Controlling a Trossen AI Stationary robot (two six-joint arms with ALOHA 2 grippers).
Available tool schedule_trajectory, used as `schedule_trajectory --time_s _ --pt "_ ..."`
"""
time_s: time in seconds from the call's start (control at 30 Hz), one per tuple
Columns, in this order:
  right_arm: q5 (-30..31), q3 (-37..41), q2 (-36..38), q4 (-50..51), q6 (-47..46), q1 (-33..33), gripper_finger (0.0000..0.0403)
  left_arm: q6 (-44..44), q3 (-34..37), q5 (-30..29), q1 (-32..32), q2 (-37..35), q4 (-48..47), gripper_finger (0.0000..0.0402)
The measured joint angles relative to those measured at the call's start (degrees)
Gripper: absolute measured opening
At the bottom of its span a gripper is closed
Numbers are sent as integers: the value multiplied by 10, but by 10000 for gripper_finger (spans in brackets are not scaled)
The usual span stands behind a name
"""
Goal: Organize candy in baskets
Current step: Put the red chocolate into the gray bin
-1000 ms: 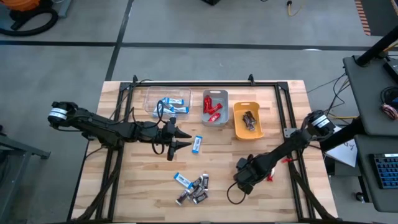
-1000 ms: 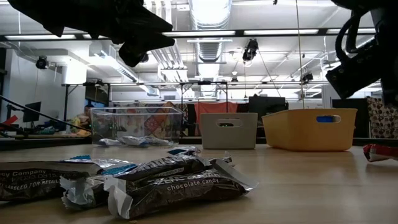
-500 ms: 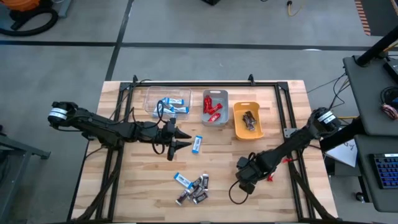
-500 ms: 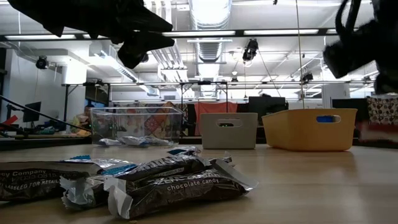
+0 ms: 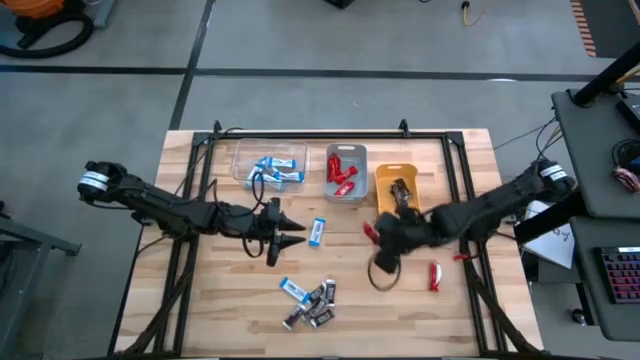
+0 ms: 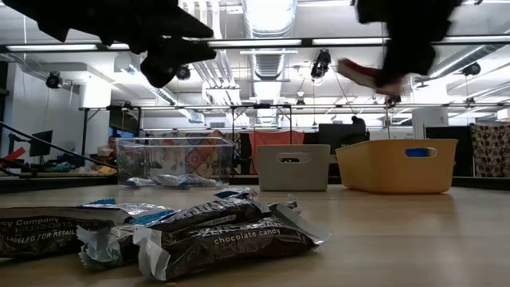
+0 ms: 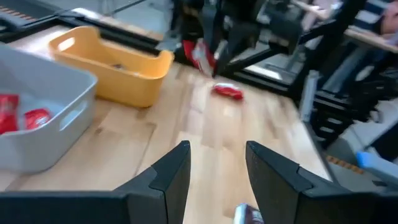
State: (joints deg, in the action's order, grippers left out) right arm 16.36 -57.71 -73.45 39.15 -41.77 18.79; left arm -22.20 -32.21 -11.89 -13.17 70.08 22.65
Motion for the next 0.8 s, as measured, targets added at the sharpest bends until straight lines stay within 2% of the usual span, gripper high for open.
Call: schedule_trajectory --time_s 0.17,0.3,0.53,0.8 --pt "2 0 7 -100 167 -113 62 -24 0 -32 -8 0 -30 139" --pt "1 0 -2 -166 261 -199 62 -50 0 -46 -9 0 -58 139" --pt "2 0 -35 -228 328 -308 62 -67 0 -38 -22 0 -102 139" --pt "1 0 -98 -263 359 -358 64 -33 0 9 -43 0 -117 139"
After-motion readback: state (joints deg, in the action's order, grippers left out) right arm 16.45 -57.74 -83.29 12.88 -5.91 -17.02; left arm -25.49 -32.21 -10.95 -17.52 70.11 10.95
